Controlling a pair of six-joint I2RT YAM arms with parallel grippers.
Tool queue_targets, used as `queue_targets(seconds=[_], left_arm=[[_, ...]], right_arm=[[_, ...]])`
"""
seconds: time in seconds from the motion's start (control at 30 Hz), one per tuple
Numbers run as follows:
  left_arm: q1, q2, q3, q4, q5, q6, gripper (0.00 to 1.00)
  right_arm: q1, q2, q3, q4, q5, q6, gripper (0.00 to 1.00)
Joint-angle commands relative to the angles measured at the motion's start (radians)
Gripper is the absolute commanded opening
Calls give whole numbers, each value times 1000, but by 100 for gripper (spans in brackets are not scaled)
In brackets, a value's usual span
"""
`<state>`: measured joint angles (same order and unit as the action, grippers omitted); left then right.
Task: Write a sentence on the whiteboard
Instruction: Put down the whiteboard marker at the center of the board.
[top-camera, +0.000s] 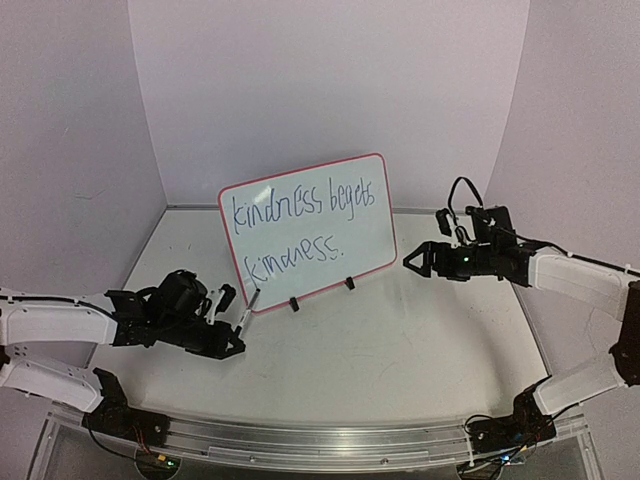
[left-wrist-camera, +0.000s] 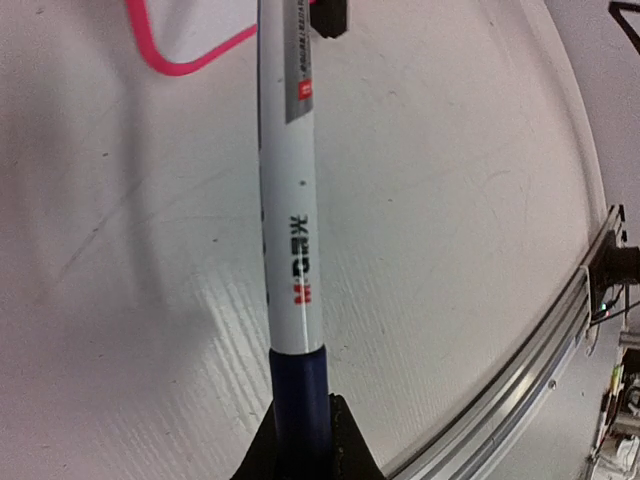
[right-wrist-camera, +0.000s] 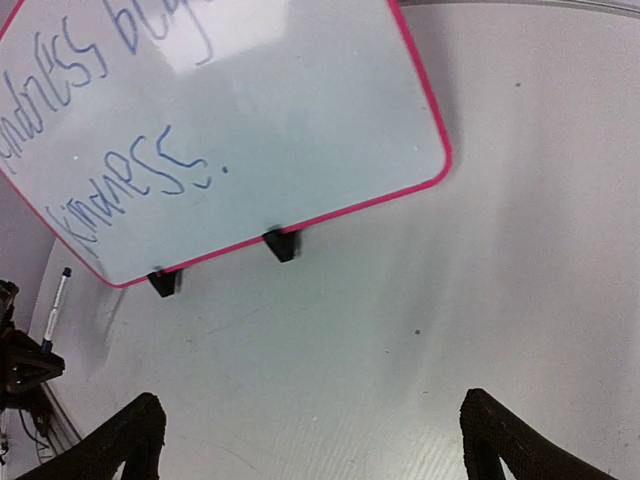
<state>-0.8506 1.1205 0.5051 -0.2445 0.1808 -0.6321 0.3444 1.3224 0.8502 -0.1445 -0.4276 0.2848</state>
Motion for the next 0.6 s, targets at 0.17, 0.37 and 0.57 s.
queue_targets(seconds=[0.17, 0.37, 0.57], left_arm=[[130, -74, -44, -144, -86, -145, 0], [220, 4, 3, -94, -93, -78, 1], [323, 163, 111, -30, -67, 61, 1]], right_arm=[[-130, -108, -52, -18, 230, -23, 98], [-136, -172, -88, -8, 340, -19, 98], [-136, -245, -152, 36, 385, -2, 98]])
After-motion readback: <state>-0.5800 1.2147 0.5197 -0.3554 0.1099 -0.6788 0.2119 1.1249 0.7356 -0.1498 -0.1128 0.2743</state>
